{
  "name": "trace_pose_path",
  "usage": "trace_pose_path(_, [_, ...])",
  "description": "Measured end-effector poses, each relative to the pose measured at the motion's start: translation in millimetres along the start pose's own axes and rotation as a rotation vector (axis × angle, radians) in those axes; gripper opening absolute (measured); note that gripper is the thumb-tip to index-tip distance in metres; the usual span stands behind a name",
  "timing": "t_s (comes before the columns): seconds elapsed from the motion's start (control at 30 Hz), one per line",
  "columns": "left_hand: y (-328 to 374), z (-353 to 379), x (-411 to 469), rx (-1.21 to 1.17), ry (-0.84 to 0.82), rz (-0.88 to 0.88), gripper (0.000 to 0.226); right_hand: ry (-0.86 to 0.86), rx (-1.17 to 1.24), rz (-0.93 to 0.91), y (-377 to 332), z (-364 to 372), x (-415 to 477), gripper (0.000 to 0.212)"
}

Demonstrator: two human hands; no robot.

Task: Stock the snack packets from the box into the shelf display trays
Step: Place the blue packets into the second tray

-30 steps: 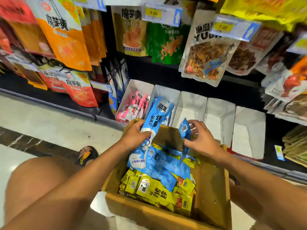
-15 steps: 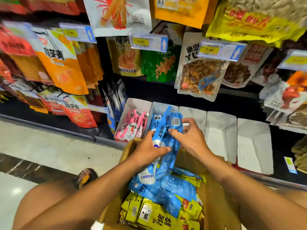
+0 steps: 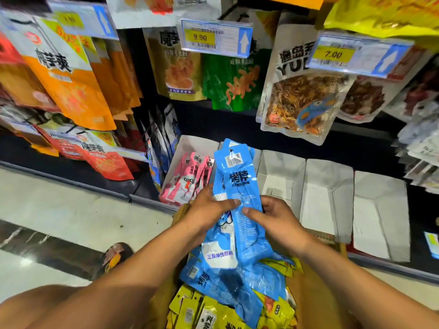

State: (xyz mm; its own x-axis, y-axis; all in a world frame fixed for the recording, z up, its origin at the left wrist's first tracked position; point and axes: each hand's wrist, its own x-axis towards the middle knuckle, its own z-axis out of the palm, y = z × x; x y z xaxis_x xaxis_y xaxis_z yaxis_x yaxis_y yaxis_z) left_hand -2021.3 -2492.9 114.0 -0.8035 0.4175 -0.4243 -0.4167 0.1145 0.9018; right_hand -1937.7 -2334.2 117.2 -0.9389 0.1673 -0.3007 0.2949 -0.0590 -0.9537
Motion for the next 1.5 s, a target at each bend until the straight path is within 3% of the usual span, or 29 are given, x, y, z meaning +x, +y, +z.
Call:
trace_pose_path(0.1, [-4, 3, 4, -0.041, 0.013, -0.043, 0.027, 0.028, -0.047, 0.006, 6, -1, 4, 0.021])
trace_pose_path(0.4, [-1, 7, 12, -0.131, 0.132, -0.097, 0.030, 0.323, -0.279, -0.002, 12, -14, 21, 0.014])
trace_pose_path(0.57, [2, 17, 3, -0.193, 0.033, -0.103, 0.029, 0.273, -0.293, -0.064, 9, 0, 14, 0.016])
trace_pose_path(0.7, [0, 18, 1, -0.213, -0.024, -0.104, 0.033, 0.163, -0.389, -0.097, 10, 8, 10, 0.031])
trace_pose_path(0.87, [-2, 10, 3, -0.111, 0.054, -0.049, 0.035, 0.068, -0.238, -0.103, 10, 11, 8, 0.038])
trace_pose_path(0.97, [2, 3, 3, -0.131, 0.040, -0.058, 0.034, 0.135, -0.248, -0.053, 10, 8, 10, 0.041])
trace_pose_path(1.1, [8, -3, 1, -0.143, 0.017, -0.049, 0.033, 0.124, -0.064, 0.144, 9, 6, 15, 0.022])
trace_pose_path(1.23, [18, -13, 0, -0.111, 0.087, -0.099, 0.030, 0.083, 0.045, 0.199, 3, 4, 13, 0.019])
trace_pose_path(1.3, [24, -22, 1, -0.087, 0.137, -0.138, 0.038, 0.114, 0.073, 0.225, 1, -2, 17, 0.014])
trace_pose_path(1.4, [34, -35, 3, -0.095, 0.210, -0.119, 0.018, 0.181, 0.059, 0.258, 0, -19, 29, 0.007])
trace_pose_path(1.5, [39, -46, 6, -0.098, 0.244, -0.088, 0.021, 0.273, 0.002, 0.300, 3, -31, 54, 0.009])
